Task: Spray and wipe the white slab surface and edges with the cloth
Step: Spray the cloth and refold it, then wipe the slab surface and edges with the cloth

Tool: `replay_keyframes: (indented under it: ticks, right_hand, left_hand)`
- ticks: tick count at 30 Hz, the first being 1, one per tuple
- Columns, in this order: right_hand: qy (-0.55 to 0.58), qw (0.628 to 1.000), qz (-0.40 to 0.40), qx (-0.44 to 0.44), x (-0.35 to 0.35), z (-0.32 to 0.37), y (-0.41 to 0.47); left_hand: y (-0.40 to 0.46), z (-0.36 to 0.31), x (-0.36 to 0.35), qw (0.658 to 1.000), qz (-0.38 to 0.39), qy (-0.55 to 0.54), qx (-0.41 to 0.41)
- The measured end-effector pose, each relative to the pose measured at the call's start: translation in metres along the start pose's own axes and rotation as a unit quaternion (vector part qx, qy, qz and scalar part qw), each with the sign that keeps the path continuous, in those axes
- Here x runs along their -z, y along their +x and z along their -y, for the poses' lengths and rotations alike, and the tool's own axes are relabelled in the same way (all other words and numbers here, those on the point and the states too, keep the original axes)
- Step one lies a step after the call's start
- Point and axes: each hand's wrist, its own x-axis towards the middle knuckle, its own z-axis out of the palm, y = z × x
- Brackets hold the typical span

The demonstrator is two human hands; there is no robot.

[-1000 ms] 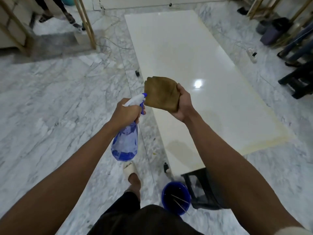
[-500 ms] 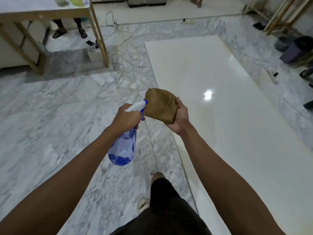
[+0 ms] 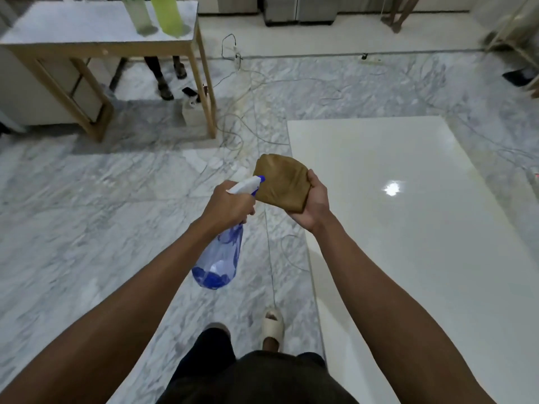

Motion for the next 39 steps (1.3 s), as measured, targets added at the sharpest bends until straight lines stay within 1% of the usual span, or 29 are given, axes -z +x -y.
replay_keyframes:
  ticks: [2, 7, 10, 12, 14, 15, 16, 17, 18, 19, 21, 22, 24, 25, 26, 28, 29, 30, 31, 33, 36, 37, 39]
  right_hand:
    - [-0.005, 1.000, -0.013, -0.013, -0.009, 0.009, 0.029]
    - [-0.024, 0.999, -0.042, -0.021, -0.025, 0.027, 0.104]
    - [-0.091, 0.994, -0.056, -0.001, -0.031, 0.035, 0.142]
    - [-0.144, 0.985, -0.097, 0.011, -0.027, 0.045, 0.174]
    - [-0.235, 0.961, -0.146, 0.032, -0.024, 0.061, 0.208]
    - [-0.296, 0.939, -0.169, 0.038, -0.024, 0.071, 0.223]
    - [-0.365, 0.909, -0.198, 0.045, -0.026, 0.081, 0.235]
    - [-0.434, 0.869, -0.228, 0.064, -0.028, 0.093, 0.247]
    - [-0.491, 0.832, -0.239, 0.100, -0.030, 0.106, 0.258]
    - [-0.532, 0.802, -0.220, 0.159, -0.031, 0.120, 0.272]
    - [-0.596, 0.746, -0.119, 0.272, -0.030, 0.149, 0.306]
    - [-0.626, 0.709, -0.081, 0.313, -0.028, 0.160, 0.328]
    - [-0.715, 0.599, -0.051, 0.356, -0.013, 0.176, 0.383]
    - [-0.764, 0.544, -0.047, 0.343, -0.002, 0.175, 0.408]
    - [-0.820, 0.487, -0.042, 0.297, 0.006, 0.172, 0.427]
    - [-0.911, 0.378, -0.005, 0.164, 0.027, 0.155, 0.444]
    - [-0.932, 0.341, 0.015, 0.123, 0.041, 0.145, 0.449]
    - [-0.942, 0.318, 0.024, 0.103, 0.051, 0.135, 0.448]
    - [-0.945, 0.312, 0.021, 0.098, 0.055, 0.128, 0.446]
    - [-0.943, 0.316, -0.002, 0.103, 0.048, 0.123, 0.444]
    - [-0.941, 0.284, -0.042, 0.177, 0.029, 0.126, 0.458]
    - [-0.938, 0.282, -0.055, 0.195, 0.027, 0.130, 0.470]
    - [-0.930, 0.310, -0.077, 0.181, 0.024, 0.136, 0.493]
  left_hand:
    - [0.027, -0.015, 0.009, 1.000, -0.014, -0.013, -0.002]
    - [0.110, -0.040, 0.029, 1.000, -0.016, -0.008, -0.006]
    - [0.158, -0.045, 0.040, 1.000, -0.002, -0.007, -0.010]
    - [0.189, -0.045, 0.047, 1.000, 0.015, -0.006, -0.011]
    - [0.220, -0.047, 0.052, 1.000, 0.026, -0.006, -0.011]
    - [0.233, -0.048, 0.054, 1.000, 0.028, -0.006, -0.007]
    - [0.245, -0.049, 0.055, 1.000, 0.030, -0.006, -0.002]
    - [0.255, -0.049, 0.055, 0.999, 0.033, -0.007, 0.004]
    - [0.264, -0.050, 0.056, 0.999, 0.036, -0.011, 0.012]
    - [0.273, -0.050, 0.056, 0.999, 0.036, -0.016, 0.019]
    - [0.290, -0.048, 0.054, 0.999, 0.031, -0.018, 0.031]
    - [0.299, -0.046, 0.053, 0.999, 0.028, -0.013, 0.034]
    - [0.318, -0.041, 0.048, 0.999, 0.015, -0.006, 0.045]
    - [0.327, -0.037, 0.044, 0.999, 0.009, -0.005, 0.050]
    - [0.337, -0.033, 0.040, 0.999, 0.004, -0.004, 0.054]
    - [0.351, -0.026, 0.031, 0.998, 0.000, -0.006, 0.064]
    - [0.356, -0.024, 0.028, 0.997, -0.003, -0.013, 0.072]
    - [0.360, -0.023, 0.024, 0.997, -0.004, -0.022, 0.080]
    - [0.363, -0.023, 0.021, 0.996, -0.004, -0.030, 0.087]
    - [0.368, -0.023, 0.017, 0.994, -0.004, -0.043, 0.100]
    - [0.375, -0.024, 0.015, 0.992, -0.004, -0.051, 0.115]
    - [0.379, -0.023, 0.014, 0.992, -0.005, -0.048, 0.116]
    - [0.385, -0.021, 0.011, 0.992, -0.011, -0.037, 0.117]
